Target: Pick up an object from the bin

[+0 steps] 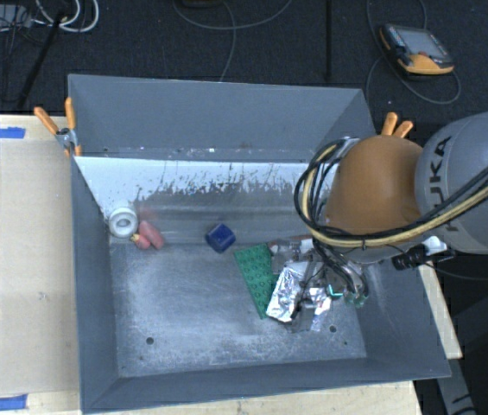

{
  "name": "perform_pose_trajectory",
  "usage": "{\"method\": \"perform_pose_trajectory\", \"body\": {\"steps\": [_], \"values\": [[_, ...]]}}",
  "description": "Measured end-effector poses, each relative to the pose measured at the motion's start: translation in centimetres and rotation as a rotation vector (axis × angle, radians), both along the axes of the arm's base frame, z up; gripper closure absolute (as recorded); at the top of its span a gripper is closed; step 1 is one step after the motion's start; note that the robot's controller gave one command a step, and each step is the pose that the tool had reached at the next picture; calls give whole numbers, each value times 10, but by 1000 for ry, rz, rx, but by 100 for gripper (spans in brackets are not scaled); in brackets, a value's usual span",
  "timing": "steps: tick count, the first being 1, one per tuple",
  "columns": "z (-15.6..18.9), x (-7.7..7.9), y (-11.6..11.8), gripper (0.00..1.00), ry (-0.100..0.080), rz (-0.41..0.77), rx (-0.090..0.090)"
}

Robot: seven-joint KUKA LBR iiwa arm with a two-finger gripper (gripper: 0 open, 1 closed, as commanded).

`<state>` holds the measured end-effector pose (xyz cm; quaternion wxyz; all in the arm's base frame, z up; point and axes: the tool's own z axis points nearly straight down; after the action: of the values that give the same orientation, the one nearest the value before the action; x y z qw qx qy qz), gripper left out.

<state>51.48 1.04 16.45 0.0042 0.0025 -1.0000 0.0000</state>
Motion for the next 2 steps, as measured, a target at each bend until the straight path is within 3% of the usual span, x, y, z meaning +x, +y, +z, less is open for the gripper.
{"method": "perform_pose_trajectory", "body": {"steps": [1, 2], "values": [[-94, 29, -74, 0, -15, 123, 5], [-63, 43, -129, 0, -13, 25, -2]]}}
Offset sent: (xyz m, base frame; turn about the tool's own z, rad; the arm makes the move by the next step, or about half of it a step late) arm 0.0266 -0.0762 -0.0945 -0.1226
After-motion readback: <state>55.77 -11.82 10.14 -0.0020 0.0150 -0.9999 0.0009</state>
